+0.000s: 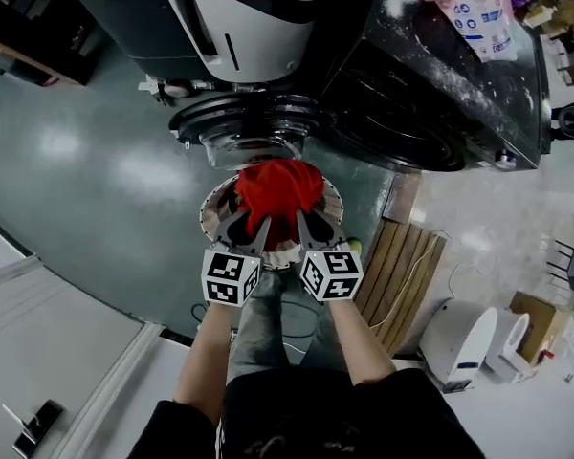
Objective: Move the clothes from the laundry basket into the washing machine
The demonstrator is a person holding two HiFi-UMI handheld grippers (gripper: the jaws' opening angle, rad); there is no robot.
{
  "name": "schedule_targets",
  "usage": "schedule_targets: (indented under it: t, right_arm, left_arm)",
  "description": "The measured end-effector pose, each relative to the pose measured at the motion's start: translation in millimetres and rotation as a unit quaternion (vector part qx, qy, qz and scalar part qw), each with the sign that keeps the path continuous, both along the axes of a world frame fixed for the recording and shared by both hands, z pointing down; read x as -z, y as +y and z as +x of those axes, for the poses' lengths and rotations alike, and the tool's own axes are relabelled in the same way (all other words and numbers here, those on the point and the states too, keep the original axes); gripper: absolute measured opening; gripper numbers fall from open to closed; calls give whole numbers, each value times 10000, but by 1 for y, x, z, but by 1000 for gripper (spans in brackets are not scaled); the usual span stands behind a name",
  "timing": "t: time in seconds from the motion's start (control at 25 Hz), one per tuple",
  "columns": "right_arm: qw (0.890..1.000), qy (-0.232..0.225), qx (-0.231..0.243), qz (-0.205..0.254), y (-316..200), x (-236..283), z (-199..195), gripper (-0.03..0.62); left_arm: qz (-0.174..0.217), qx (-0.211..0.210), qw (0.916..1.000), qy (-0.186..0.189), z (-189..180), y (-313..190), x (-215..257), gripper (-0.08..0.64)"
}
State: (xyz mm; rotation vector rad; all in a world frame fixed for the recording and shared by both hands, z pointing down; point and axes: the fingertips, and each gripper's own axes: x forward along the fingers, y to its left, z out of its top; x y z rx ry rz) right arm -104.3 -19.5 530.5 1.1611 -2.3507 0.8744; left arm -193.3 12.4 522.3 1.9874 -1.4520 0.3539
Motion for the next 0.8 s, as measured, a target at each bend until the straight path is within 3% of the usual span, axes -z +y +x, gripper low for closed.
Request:
schedule_targets:
  t: [0.4, 0.8]
  right_arm:
    - [9968, -258, -689, 324, -25, 59, 54, 48]
    - [9881, -450, -1326, 640, -58, 97, 169, 48]
  left_arm:
    - [347, -668, 9971, -112, 49, -35, 59, 114]
    - [585, -1298, 9897, -140, 164, -76, 96, 114]
